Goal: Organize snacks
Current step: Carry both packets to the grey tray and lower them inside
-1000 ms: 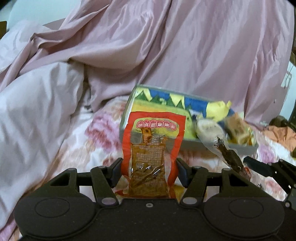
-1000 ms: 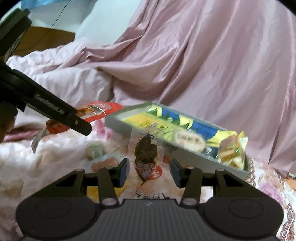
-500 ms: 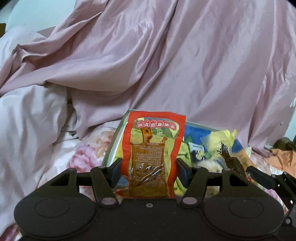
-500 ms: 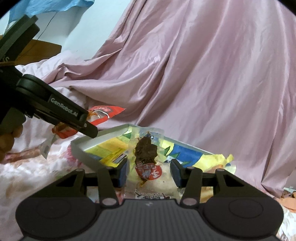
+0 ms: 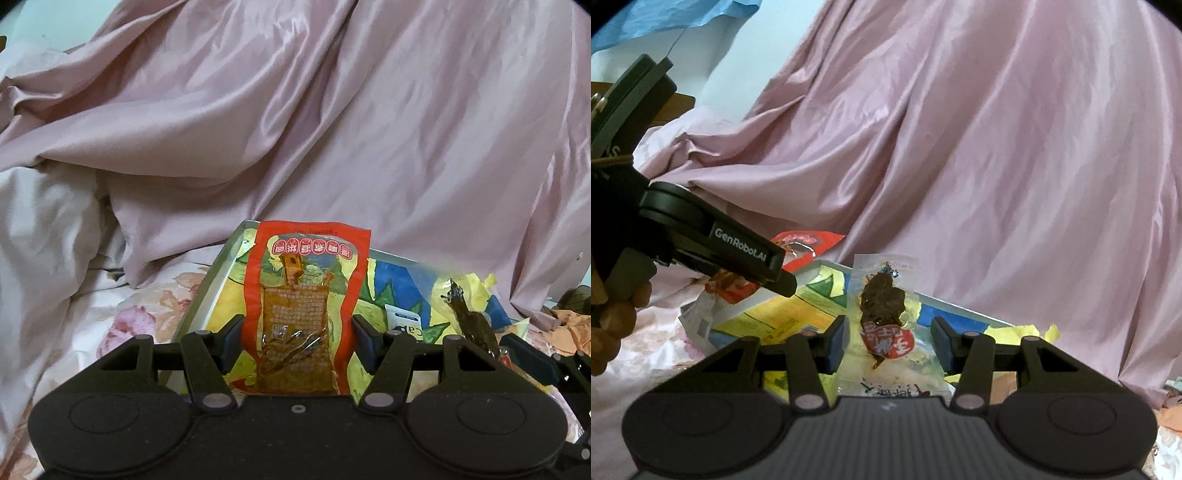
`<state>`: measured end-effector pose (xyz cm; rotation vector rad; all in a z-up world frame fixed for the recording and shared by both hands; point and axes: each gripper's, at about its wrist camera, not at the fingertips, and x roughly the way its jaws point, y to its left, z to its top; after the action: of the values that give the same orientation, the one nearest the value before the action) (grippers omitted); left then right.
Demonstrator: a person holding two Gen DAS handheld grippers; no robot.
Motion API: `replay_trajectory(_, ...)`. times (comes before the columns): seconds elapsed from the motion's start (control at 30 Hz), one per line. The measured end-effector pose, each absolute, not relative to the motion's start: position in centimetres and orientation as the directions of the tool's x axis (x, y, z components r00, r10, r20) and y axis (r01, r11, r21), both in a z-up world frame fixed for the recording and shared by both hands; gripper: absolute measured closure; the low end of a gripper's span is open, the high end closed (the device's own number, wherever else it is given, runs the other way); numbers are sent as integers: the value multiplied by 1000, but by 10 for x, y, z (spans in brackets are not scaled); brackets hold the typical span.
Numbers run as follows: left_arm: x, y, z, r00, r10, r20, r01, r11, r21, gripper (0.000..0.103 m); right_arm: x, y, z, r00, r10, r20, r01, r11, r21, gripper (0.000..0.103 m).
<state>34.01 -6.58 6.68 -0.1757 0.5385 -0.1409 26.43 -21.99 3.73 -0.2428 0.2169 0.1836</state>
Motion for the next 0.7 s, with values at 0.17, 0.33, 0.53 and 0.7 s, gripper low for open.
replay_trajectory(0.17, 353, -71, 58, 844, -178, -506, 82, 975, -207, 40, 275, -226, 29, 957, 140, -255, -192, 963, -189, 50)
replay_trajectory(0.33, 364, -75, 52, 841, -174, -512, 78, 976, -202, 40, 285, -229, 22, 953, 136, -270, -187, 967, -175, 50)
replay_trajectory(0.53, 368, -78, 45, 835, -170, -523, 74, 977, -199, 40, 292, -231, 17, 949, 138, -284, -189, 969, -161, 50)
replay_trajectory(0.7, 373, -81, 38, 829, -166, -534, 70, 978, -194, 40, 296, -233, 13, 946, 141, -292, -190, 971, -146, 50)
